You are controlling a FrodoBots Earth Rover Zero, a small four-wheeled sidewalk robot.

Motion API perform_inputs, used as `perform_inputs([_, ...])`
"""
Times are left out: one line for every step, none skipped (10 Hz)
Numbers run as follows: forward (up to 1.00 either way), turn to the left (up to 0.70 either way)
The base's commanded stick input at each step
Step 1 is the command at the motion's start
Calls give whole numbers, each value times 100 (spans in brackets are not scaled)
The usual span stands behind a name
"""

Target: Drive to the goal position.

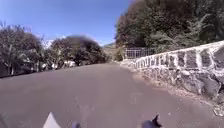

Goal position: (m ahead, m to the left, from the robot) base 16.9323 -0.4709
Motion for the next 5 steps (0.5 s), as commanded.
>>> perform_inputs([9,0])
perform_inputs([19,0])
perform_inputs([28,0])
perform_inputs([38,0])
perform_inputs([47,0])
